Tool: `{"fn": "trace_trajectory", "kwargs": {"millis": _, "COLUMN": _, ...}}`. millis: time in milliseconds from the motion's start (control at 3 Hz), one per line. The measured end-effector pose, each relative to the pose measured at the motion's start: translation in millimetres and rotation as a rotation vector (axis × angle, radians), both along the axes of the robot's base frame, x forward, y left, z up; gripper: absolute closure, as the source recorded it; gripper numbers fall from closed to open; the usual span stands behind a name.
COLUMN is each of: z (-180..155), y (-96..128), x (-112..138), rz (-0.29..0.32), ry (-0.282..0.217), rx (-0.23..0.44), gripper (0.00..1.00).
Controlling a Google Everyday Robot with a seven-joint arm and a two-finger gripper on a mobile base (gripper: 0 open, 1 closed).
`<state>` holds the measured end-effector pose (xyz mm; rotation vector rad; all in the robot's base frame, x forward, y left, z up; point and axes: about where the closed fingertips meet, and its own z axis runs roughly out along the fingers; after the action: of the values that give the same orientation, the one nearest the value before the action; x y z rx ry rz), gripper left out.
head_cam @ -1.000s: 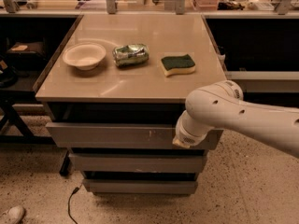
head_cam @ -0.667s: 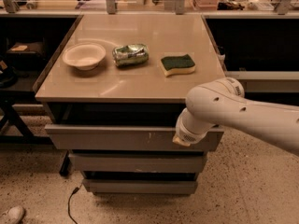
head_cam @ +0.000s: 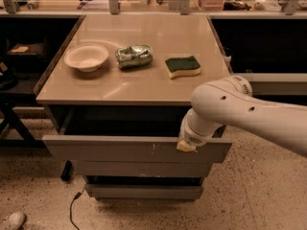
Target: Open top drawer
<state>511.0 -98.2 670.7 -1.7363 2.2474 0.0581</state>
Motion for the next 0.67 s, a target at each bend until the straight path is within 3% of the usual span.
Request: {"fn": "trace_trajectory", "kwargs": {"millis": 667, "z": -1, "y": -13, "x": -34, "rz": -0.022, "ry": 0.044, "rx": 0.013, "gripper": 1.0}}
